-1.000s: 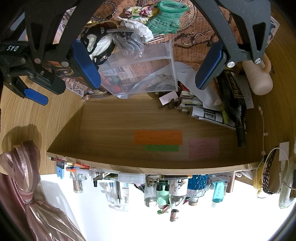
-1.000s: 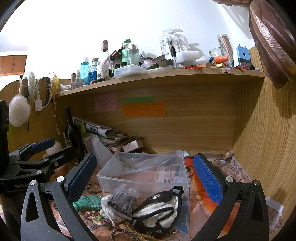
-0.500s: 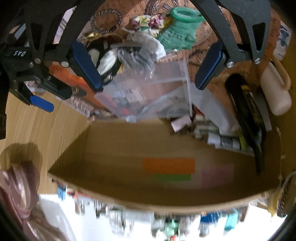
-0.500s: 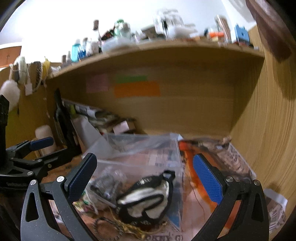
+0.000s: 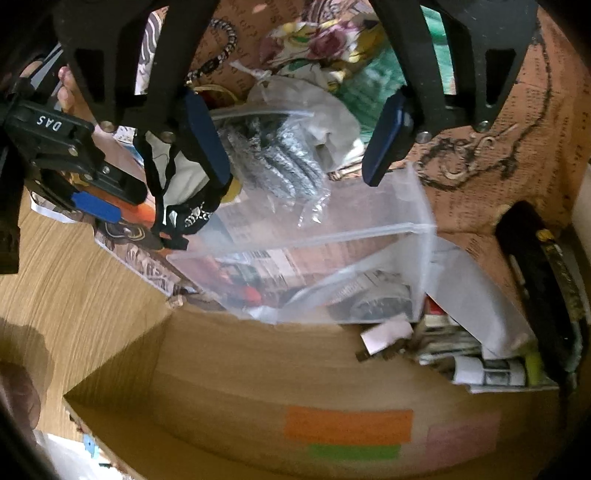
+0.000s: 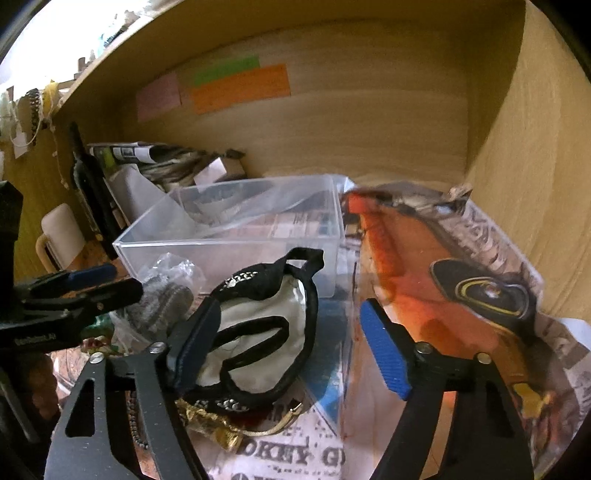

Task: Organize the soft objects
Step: 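Grasp the bagged steel-wool pad with the left gripper while the right grasps the black-and-white strap bag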

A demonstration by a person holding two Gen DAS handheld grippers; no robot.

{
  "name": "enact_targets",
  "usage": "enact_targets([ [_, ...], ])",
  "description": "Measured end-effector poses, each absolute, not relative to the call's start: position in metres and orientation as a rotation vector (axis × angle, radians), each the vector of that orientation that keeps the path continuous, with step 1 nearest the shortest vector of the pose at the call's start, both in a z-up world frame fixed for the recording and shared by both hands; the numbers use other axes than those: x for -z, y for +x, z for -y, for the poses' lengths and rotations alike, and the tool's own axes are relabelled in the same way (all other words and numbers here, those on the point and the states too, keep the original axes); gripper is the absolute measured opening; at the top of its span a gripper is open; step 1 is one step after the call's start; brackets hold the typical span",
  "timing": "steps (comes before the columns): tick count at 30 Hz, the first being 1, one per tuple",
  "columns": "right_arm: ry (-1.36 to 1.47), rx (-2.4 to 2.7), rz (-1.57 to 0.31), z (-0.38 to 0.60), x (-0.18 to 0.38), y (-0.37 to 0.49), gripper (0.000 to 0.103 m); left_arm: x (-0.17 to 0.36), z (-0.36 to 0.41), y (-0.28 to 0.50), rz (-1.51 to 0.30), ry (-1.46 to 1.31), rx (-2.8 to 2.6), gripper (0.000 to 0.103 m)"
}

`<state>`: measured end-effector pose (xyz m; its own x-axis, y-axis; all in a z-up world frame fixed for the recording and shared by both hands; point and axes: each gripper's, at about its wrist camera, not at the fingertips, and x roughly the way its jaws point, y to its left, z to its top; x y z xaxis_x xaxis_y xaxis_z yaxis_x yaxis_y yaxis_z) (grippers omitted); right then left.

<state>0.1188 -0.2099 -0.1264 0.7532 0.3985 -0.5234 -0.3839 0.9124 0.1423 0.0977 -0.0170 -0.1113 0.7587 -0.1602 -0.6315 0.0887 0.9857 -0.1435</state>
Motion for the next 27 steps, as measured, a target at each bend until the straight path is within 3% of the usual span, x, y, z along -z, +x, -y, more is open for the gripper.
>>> enact_targets([
  [8,0.0,-0.479,-0.673,0.199,0.139,0.145,0.067,0.128,0.02,0.117,-0.75,-0.124,0.17,0.056],
  [13,0.016,-0.518,-0.731,0.194,0.147,0.157,0.05,0.127,0.02,0.118,-0.746,-0.127,0.191,0.039],
  [19,0.038,-0.518,-0.718,0.195,0.145,0.155,0.03,0.125,0.024,0.115,-0.727,-0.112,0.201,0.031],
  [21,0.047,-0.511,-0.706,0.197,0.142,0.153,0.017,0.122,0.026,0.112,-0.716,-0.102,0.212,0.027],
  [27,0.067,-0.517,-0.651,0.204,0.129,0.145,0.01,0.106,0.032,0.1,-0.657,-0.083,0.222,0.024],
])
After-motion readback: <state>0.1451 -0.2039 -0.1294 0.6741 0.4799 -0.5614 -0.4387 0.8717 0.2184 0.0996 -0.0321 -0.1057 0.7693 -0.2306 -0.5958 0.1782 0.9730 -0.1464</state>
